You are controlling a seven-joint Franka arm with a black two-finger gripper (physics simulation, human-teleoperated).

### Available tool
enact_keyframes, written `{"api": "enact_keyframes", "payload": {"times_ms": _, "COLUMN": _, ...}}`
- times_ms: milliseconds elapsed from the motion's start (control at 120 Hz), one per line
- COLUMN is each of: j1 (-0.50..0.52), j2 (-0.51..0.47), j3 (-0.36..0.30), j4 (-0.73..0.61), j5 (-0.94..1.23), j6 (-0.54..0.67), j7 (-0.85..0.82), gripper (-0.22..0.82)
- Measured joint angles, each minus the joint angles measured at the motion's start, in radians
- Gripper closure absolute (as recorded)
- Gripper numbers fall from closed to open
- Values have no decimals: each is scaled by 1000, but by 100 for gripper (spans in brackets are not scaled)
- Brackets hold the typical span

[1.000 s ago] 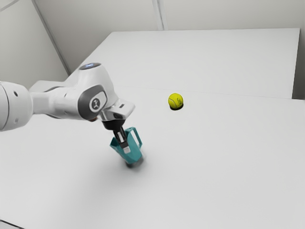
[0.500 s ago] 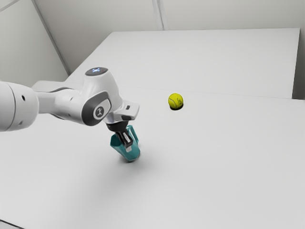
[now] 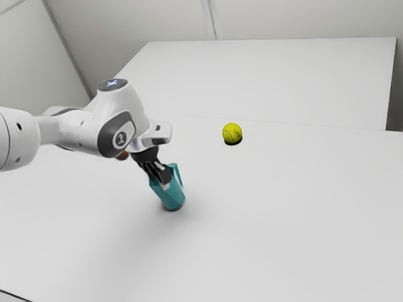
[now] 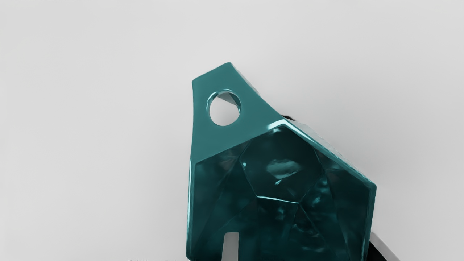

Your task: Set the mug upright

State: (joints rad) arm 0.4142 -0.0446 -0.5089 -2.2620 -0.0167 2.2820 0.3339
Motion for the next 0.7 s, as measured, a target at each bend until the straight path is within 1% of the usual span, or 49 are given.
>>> {"api": "enact_keyframes", "payload": {"times_ms": 50, "j1": -9, "j2": -21, "j3": -8, "j4": 2, "j5": 0, "j6": -2, "j7": -7, "gripper": 26}}
{"api": "enact_keyframes", "payload": {"times_ms": 158, "j1": -71, "j2": -51, "j3": -14, "j4": 5, "j5": 0, "j6": -8, "j7": -21, "gripper": 20}}
{"api": "enact_keyframes", "payload": {"times_ms": 242, "j1": -72, "j2": -62, "j3": -13, "j4": 24, "j5": -5, "j6": -22, "j7": -31, "gripper": 14}}
{"api": "enact_keyframes", "payload": {"times_ms": 375, "j1": -56, "j2": -36, "j3": -11, "j4": 154, "j5": -15, "j6": -113, "j7": -55, "gripper": 7}}
{"api": "enact_keyframes", "payload": {"times_ms": 542, "j1": -59, "j2": -16, "j3": 0, "j4": 351, "j5": -12, "j6": -271, "j7": -98, "gripper": 3}}
{"api": "enact_keyframes", "payload": {"times_ms": 575, "j1": -74, "j2": -10, "j3": 17, "j4": 406, "j5": -10, "j6": -310, "j7": -108, "gripper": 3}}
{"api": "enact_keyframes", "payload": {"times_ms": 600, "j1": -102, "j2": 1, "j3": 43, "j4": 450, "j5": -8, "j6": -342, "j7": -117, "gripper": 3}}
{"api": "enact_keyframes", "payload": {"times_ms": 650, "j1": -195, "j2": 27, "j3": 132, "j4": 538, "j5": -5, "j6": -409, "j7": -133, "gripper": 2}}
{"api": "enact_keyframes", "payload": {"times_ms": 700, "j1": -261, "j2": 46, "j3": 199, "j4": 602, "j5": -3, "j6": -467, "j7": -148, "gripper": 2}}
